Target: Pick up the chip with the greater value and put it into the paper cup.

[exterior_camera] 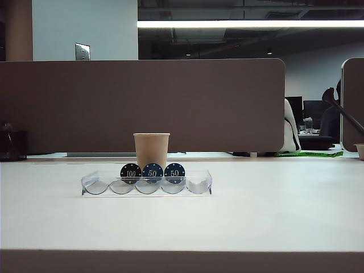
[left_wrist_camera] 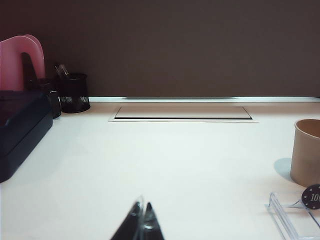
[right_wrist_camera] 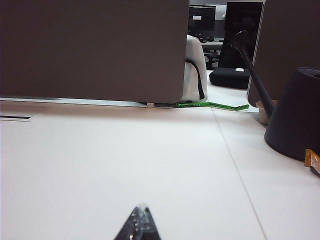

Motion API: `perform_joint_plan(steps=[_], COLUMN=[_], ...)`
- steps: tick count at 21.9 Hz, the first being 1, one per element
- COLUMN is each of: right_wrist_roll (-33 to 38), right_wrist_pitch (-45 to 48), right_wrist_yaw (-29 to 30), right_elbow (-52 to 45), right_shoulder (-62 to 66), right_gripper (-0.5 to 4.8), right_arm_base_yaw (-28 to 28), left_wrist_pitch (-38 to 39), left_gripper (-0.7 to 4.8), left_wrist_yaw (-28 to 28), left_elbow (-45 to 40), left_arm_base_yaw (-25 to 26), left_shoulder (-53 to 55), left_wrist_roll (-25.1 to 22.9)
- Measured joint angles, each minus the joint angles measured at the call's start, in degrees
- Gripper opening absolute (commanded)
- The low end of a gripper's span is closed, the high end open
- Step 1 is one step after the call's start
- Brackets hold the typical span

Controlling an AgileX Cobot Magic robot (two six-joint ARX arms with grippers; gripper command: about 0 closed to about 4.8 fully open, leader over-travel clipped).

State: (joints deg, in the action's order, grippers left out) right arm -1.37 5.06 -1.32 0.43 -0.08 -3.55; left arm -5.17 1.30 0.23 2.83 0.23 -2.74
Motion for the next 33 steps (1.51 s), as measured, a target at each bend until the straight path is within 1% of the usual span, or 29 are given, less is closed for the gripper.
perform_joint_plan(steps=[17, 19, 20, 22, 24, 26, 28, 29, 30, 31, 32, 33], right_wrist_roll=[0.00, 0.00, -0.02, -0.20, -0.77, -2.67, -3.50, -3.63, -3.69, -3.72, -3.74, -3.78], right_wrist_pitch=[0.00, -0.17, -0.92, -2.05, -5.14, -9.31, -11.47, -12.33, -13.38, -13.84, -14.97, -15.37], right_wrist_yaw=[0.00, 0.04, 0.63, 2.56, 2.86, 3.13, 4.92, 5.99, 8.72, 10.08, 13.18, 14.49], right_elbow=[0.00, 0.22, 1.03, 4.37, 8.22, 12.66, 16.85, 18.53, 21.77, 23.19, 26.47, 27.85], right_shoulder=[0.00, 0.00, 0.02, 0.17, 0.46, 2.56, 5.99, 7.85, 12.55, 14.73, 19.54, 21.55], right_gripper=[-0.01, -0.01, -0.01, -0.01, -0.01, -0.01, -0.01, -0.01, -0.01, -0.01, -0.01, -0.01], right_arm_base_yaw=[0.00, 0.00, 0.00, 0.00, 0.00, 0.00, 0.00, 0.00, 0.00, 0.00, -0.02, -0.07], left_wrist_pitch=[0.00, 0.00, 0.00, 3.08, 5.86, 7.04, 8.55, 9.27, 10.16, 10.71, 11.50, 11.69], left_gripper=[-0.05, -0.05, -0.05, -0.05, -0.05, -0.05, -0.05, -0.05, -0.05, -0.05, -0.05, -0.05], left_wrist_yaw=[0.04, 1.68, 4.20, 7.34, 7.58, 7.74, 9.09, 9.77, 11.72, 13.40, 16.41, 17.62], left_elbow=[0.00, 0.04, 0.09, 1.79, 4.37, 6.21, 8.98, 9.90, 11.34, 12.15, 13.94, 14.86], left_arm_base_yaw=[0.00, 0.00, 0.00, -0.04, -0.04, -0.04, -0.04, -0.04, -0.04, -0.04, -0.04, -0.04], left_shoulder=[0.02, 0.02, 0.02, 0.04, 0.02, 0.07, 1.20, 2.03, 4.17, 5.99, 9.99, 11.80], left_wrist_roll=[0.00, 0.00, 0.00, 0.00, 0.00, 0.00, 0.00, -0.02, -0.02, -0.04, -0.20, -0.22])
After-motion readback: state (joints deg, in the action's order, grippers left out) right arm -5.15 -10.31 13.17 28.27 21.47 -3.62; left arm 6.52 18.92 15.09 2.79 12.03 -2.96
